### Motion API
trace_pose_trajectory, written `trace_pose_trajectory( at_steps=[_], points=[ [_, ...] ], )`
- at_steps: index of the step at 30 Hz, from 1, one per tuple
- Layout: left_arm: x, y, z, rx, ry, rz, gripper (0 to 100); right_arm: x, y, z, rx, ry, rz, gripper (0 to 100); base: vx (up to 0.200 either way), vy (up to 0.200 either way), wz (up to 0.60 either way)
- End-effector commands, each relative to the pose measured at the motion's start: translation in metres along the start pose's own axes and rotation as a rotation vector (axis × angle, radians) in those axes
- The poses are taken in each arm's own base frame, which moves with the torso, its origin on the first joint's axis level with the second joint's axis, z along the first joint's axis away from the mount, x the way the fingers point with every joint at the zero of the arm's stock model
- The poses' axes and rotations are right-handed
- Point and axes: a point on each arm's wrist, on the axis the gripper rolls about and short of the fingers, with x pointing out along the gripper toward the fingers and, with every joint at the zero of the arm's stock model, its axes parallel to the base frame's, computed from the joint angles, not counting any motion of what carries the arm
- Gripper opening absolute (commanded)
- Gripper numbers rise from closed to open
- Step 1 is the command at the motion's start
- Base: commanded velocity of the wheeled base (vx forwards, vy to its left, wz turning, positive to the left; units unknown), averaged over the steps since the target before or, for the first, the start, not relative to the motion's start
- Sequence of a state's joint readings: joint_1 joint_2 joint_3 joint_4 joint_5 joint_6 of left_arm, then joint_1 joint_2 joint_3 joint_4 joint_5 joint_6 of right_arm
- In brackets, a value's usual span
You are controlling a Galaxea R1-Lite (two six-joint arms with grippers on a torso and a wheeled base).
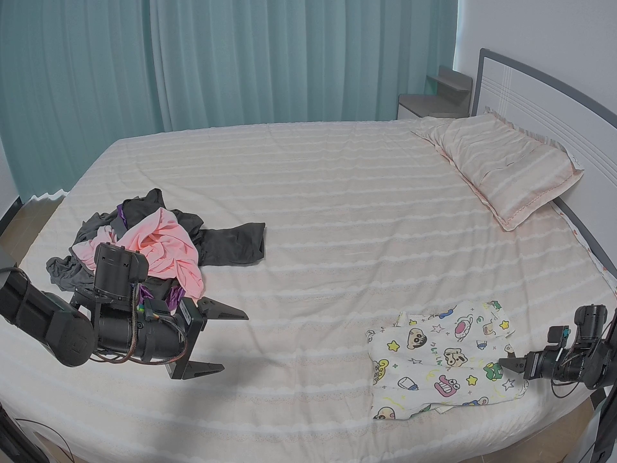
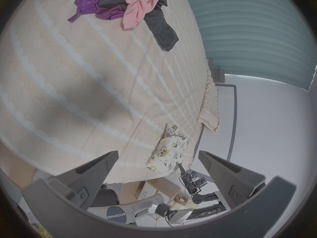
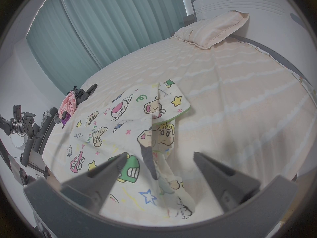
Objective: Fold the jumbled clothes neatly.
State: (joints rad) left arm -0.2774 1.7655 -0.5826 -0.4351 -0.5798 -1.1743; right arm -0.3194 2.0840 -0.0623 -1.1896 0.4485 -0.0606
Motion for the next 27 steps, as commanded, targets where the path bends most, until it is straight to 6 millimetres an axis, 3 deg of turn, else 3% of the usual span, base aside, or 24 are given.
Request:
trace_pose_trajectory(
  at_steps=[1, 6, 11, 17, 27],
  points=[
    [0.000, 0.000, 0.000, -0.001, 0.000, 0.001, 100, -0.002, 0.000, 0.005, -0.010, -0.037, 0.004, 100, 0.000, 0.000, 0.00],
    [0.002, 0.001, 0.001, -0.004, 0.002, 0.005, 100, -0.004, 0.006, 0.020, -0.018, -0.117, 0.030, 100, 0.000, 0.000, 0.00],
    [0.002, 0.001, 0.001, -0.005, 0.003, 0.006, 100, 0.021, 0.020, 0.035, 0.047, -0.110, 0.097, 100, 0.000, 0.000, 0.00],
    [0.004, 0.003, 0.001, -0.010, 0.006, 0.015, 100, 0.056, 0.011, 0.040, 0.059, -0.090, 0.053, 100, 0.000, 0.000, 0.00],
    [0.005, 0.004, 0.002, -0.010, 0.007, 0.016, 100, 0.083, 0.012, 0.050, 0.077, -0.092, 0.073, 100, 0.000, 0.000, 0.00]
  ],
)
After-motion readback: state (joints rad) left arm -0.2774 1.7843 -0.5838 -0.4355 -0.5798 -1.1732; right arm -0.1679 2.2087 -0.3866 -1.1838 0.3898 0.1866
